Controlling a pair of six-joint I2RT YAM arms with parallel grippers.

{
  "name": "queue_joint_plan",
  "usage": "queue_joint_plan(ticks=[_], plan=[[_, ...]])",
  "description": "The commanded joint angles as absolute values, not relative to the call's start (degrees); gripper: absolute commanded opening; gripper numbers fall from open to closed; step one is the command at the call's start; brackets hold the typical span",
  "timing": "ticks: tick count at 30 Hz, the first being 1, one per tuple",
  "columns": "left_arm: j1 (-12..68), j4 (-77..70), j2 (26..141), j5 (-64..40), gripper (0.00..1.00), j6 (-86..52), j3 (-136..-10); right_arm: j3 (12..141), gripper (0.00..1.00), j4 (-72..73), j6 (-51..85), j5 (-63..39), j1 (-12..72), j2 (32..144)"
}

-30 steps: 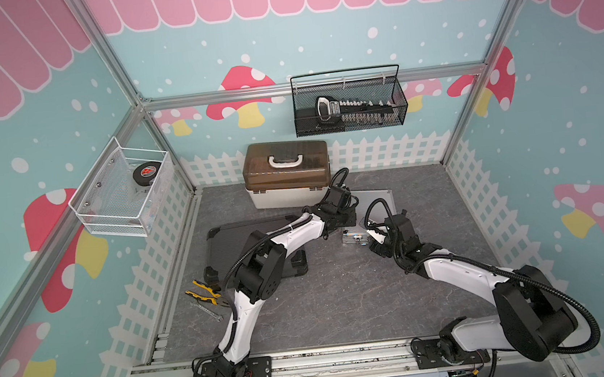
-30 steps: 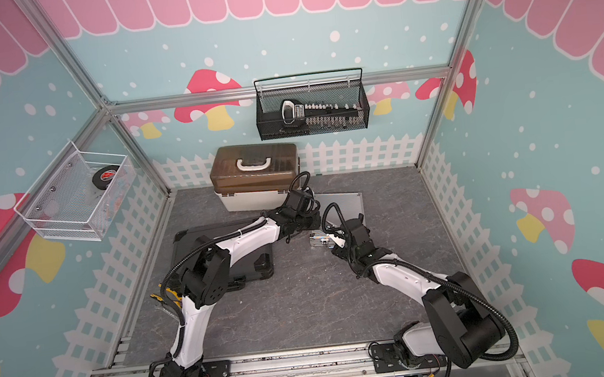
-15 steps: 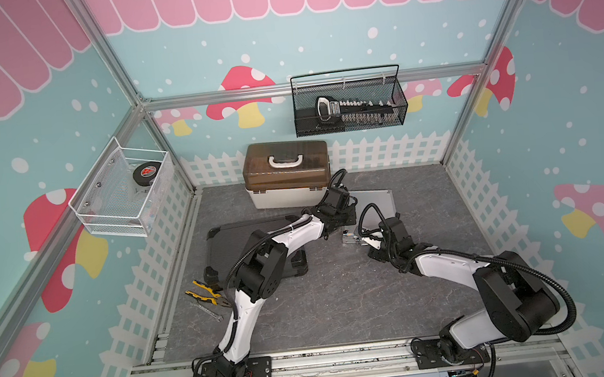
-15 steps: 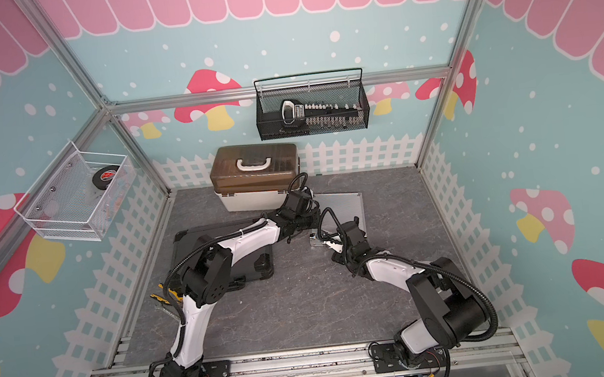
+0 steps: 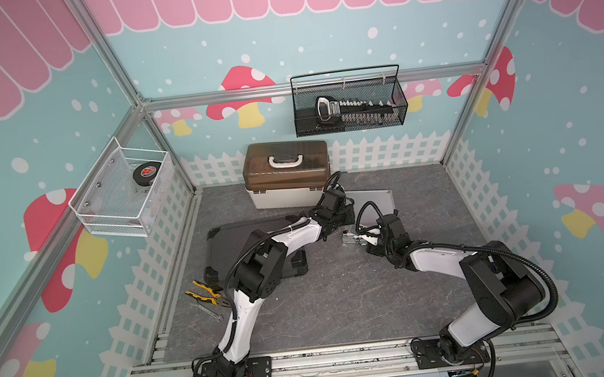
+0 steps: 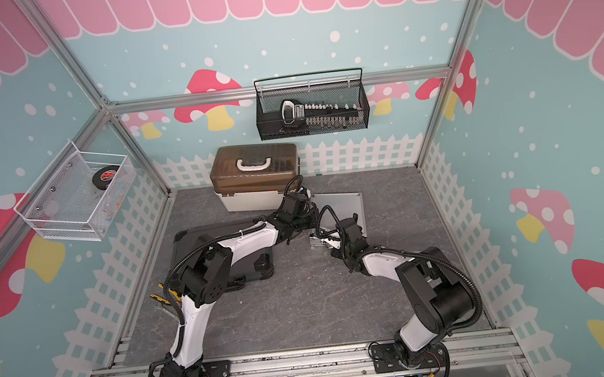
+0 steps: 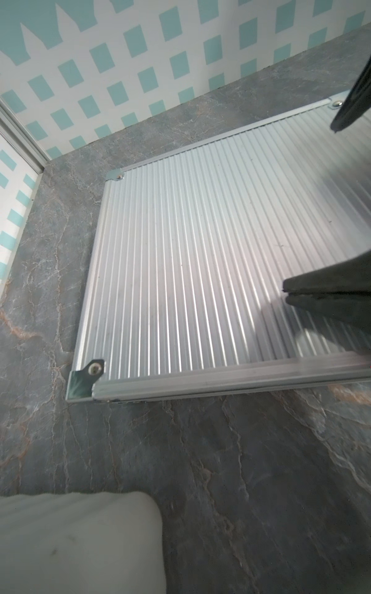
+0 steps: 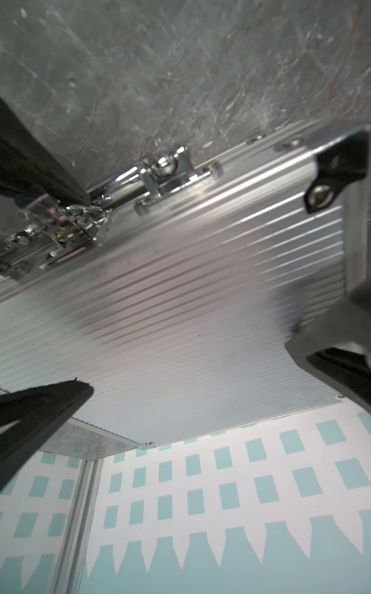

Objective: Close the poker set cases
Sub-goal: Fasten the fastener on the poker set case.

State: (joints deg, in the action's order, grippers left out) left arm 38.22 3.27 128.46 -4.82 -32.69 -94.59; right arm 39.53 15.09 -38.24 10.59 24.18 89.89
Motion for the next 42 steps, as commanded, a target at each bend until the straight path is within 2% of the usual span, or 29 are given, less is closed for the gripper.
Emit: queue_joint_plan(ticks=[1,11,17,26,42], plan=[[37.5,9.1,129.7,-4.6,0.0,-33.6,-91.6,41.5,0.82,15.4,-39.6,9.1,23.0,90.4],[37.4,8.4,129.7,-5.1,0.0,-34.1,-91.0,41.9,0.81,14.5,-40.6,10.8,22.6,93.0],[37.4,8.3,129.7,-5.4,0.0,-34.1,-90.9,41.1,0.72,16.2,-40.2,12.8,22.6,93.1],[37.3,8.2,129.6,-5.5,0.0,-34.1,-90.7,43.1,0.54,10.7,-40.3,8.7,22.0,92.6],[36.7,8.1,129.7,-5.7,0.0,-34.0,-90.7,48.6,0.31,2.5,-41.3,4.5,21.2,95.4]])
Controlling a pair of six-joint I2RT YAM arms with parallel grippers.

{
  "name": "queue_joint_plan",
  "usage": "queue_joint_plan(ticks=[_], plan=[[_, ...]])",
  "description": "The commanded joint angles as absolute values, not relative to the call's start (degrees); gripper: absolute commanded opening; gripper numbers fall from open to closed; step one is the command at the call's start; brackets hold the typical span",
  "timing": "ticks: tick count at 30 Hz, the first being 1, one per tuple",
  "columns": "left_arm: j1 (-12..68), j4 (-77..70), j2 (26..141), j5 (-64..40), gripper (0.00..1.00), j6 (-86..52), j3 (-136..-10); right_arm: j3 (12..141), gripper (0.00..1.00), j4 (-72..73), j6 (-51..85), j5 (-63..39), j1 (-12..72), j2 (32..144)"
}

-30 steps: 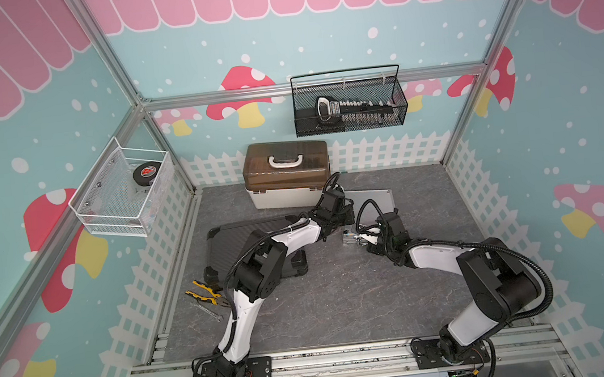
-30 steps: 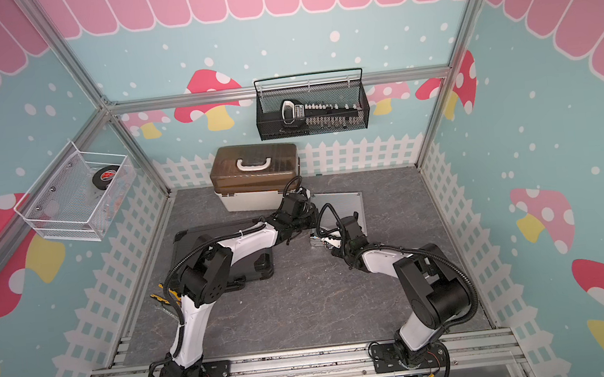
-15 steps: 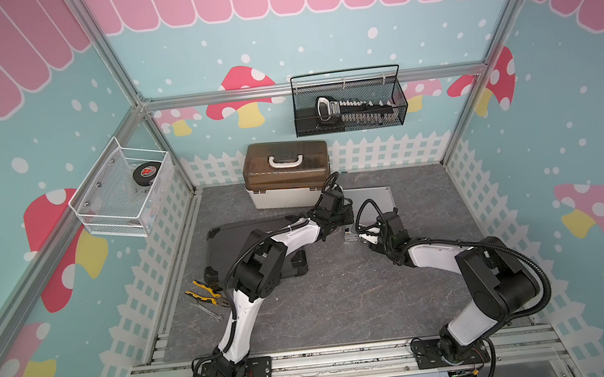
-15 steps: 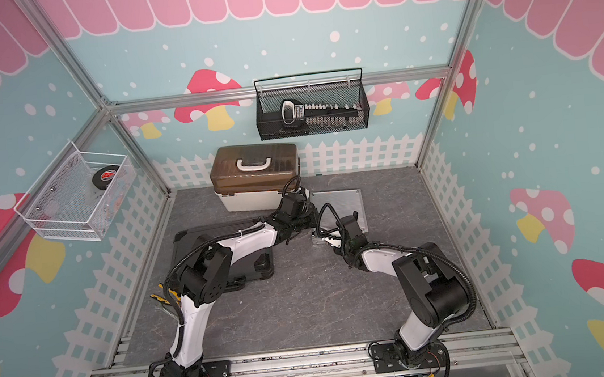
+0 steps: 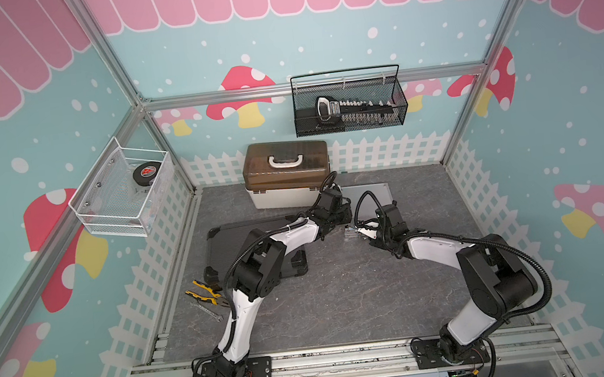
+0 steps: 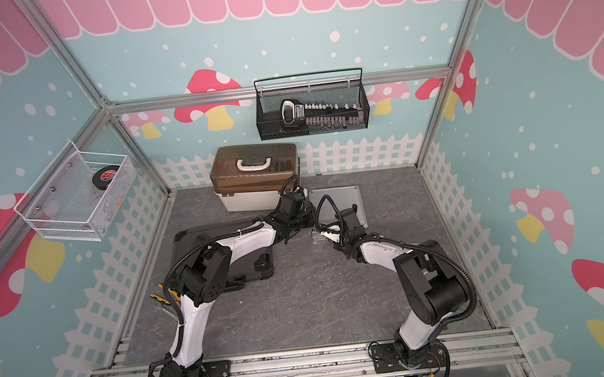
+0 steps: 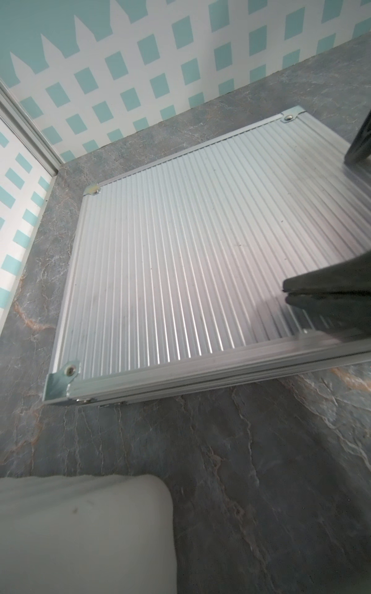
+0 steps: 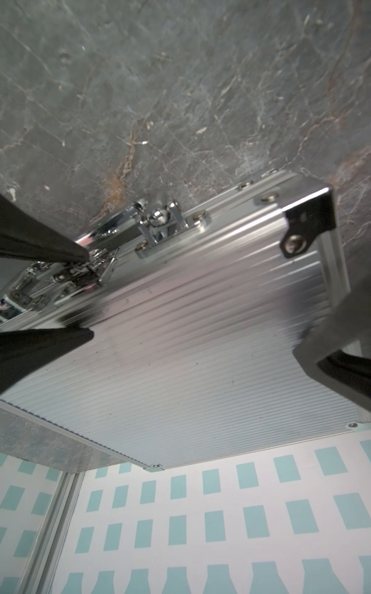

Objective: Close the poker set cases
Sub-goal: Fasten the fastener on the poker set case.

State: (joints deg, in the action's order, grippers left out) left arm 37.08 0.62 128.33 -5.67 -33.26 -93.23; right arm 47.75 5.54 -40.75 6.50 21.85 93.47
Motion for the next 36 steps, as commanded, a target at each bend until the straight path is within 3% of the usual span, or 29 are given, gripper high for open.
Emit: queue_joint_plan(ticks=[1,16,27,36], plan=[[36.7,8.0,129.7,-5.7,0.0,-34.0,-90.6,48.9,0.3,2.0,-41.3,4.1,21.1,95.5],[36.4,7.9,129.2,-6.0,0.0,-34.4,-90.0,53.3,0.13,-5.6,-40.6,-2.2,19.2,97.3],[36.3,8.3,127.1,-5.4,0.0,-33.8,-88.7,57.9,0.13,-6.2,-34.6,-10.2,16.0,96.6],[36.6,10.5,124.3,-5.2,0.0,-28.7,-89.6,59.2,0.22,-0.4,-26.6,-10.9,15.5,92.3]])
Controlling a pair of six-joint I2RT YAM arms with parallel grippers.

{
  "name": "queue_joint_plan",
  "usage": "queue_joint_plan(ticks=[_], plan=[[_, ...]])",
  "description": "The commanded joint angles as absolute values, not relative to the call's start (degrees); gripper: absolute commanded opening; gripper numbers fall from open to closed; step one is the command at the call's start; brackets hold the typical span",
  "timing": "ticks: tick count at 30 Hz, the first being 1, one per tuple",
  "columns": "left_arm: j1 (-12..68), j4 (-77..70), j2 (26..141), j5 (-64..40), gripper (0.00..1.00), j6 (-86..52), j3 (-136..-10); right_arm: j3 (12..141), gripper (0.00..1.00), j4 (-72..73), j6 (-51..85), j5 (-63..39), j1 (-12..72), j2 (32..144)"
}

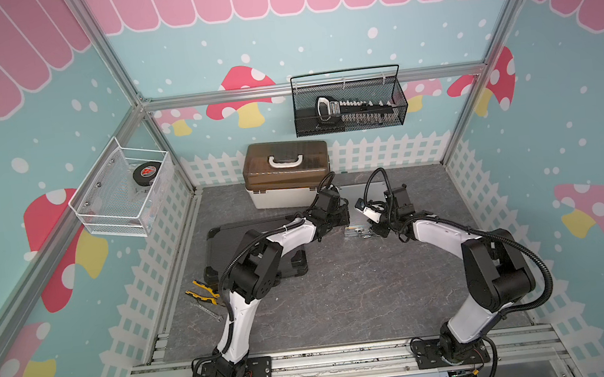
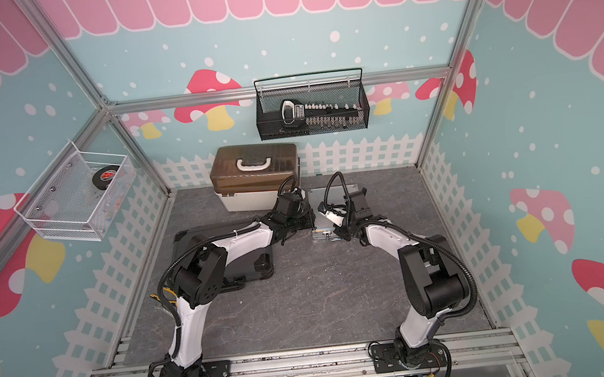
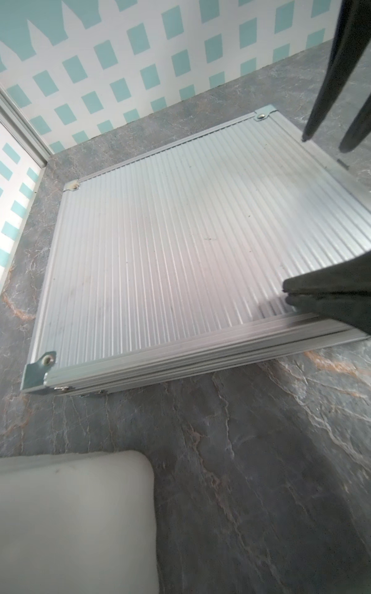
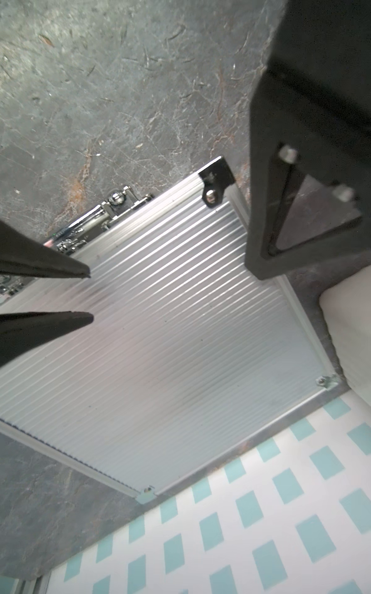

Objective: Close the poker set cases
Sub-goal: Fasten the fastener on the poker set case, then reset both arms

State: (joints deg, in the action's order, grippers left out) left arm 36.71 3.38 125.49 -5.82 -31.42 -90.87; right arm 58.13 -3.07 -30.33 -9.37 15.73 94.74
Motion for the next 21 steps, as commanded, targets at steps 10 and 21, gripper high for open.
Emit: queue_joint_plan(ticks=[10,21], plan=[[40.1,16.4,116.1,5.5,0.18,-15.0,-90.2,52.8,0.34,7.1,-13.4,-2.4,15.1,86.2],[40.3,-0.7,97.4,10.2,0.64,-11.5,-66.7,36.0,0.6,18.3,-1.7,7.3,14.4,76.8]])
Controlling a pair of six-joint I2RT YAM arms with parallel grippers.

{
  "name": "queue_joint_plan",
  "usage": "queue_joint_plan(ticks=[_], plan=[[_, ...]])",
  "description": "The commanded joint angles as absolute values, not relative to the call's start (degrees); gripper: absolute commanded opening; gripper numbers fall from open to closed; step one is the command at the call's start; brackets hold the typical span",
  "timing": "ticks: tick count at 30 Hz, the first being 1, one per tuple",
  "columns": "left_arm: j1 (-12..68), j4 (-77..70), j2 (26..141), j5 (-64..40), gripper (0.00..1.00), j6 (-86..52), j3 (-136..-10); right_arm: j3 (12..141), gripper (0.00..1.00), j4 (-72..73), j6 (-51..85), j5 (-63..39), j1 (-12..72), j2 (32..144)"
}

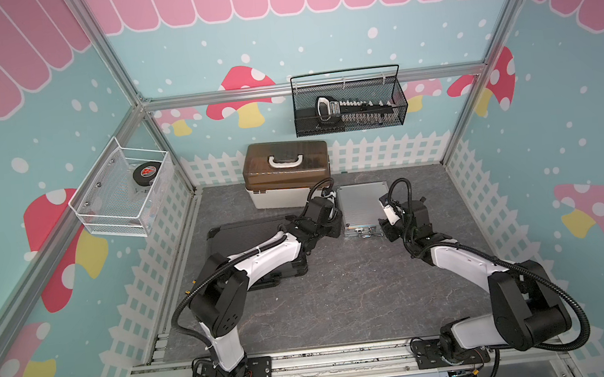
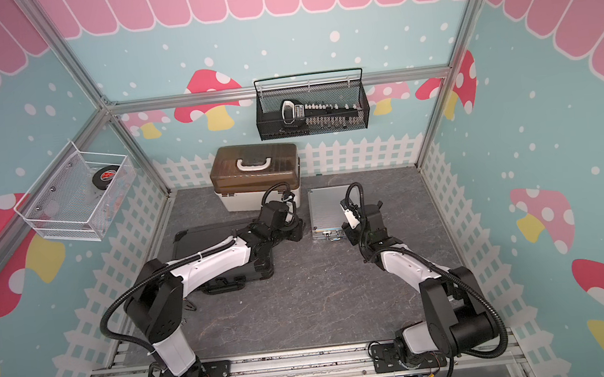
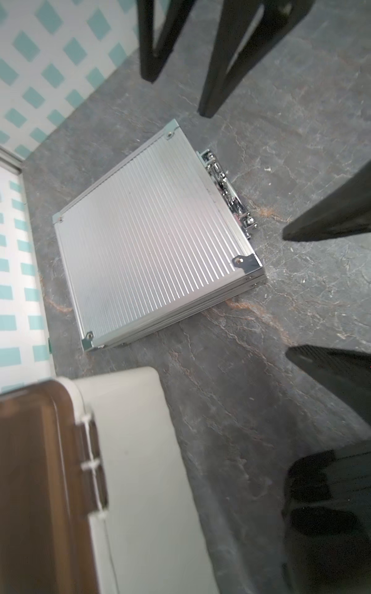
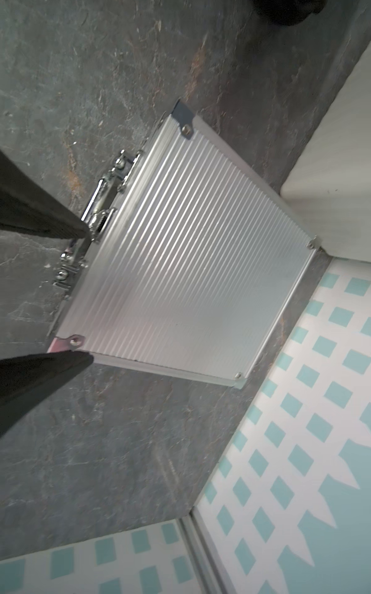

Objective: Close the poker set cases
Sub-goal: Reset both arms

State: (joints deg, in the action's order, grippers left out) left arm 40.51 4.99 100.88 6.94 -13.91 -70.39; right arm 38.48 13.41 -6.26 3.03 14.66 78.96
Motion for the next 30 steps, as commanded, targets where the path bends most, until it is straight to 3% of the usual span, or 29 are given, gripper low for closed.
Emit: queue_joint_plan(ticks=[1,2,3,13,22,28,30], plan=[[40.3,-2.1,95.4,10.8,0.68,-10.9,-64.5,35.4,0.61,17.9,-1.2,8.3,14.3,75.6],[40.3,-3.4,93.8,10.9,0.87,-10.2,-62.5,34.3,0.63,18.7,-1.2,8.7,14.3,74.4],[40.3,-5.2,91.6,11.7,0.99,-9.7,-60.1,33.1,0.66,19.5,-1.1,9.6,14.3,73.5],[36.3,-9.6,68.2,21.7,0.99,-10.8,-40.1,26.4,0.88,24.0,0.1,14.3,12.0,70.0],[31.7,-5.6,54.6,34.5,0.99,-10.1,-30.7,24.1,0.9,34.4,-0.5,11.9,9.0,77.1],[27.8,-7.6,47.2,36.0,0.99,-10.3,-24.7,23.7,0.9,39.4,-3.7,13.5,8.4,79.7],[26.5,-8.6,45.8,36.1,0.99,-9.1,-23.3,20.2,0.91,48.8,-4.7,14.5,8.2,82.1]])
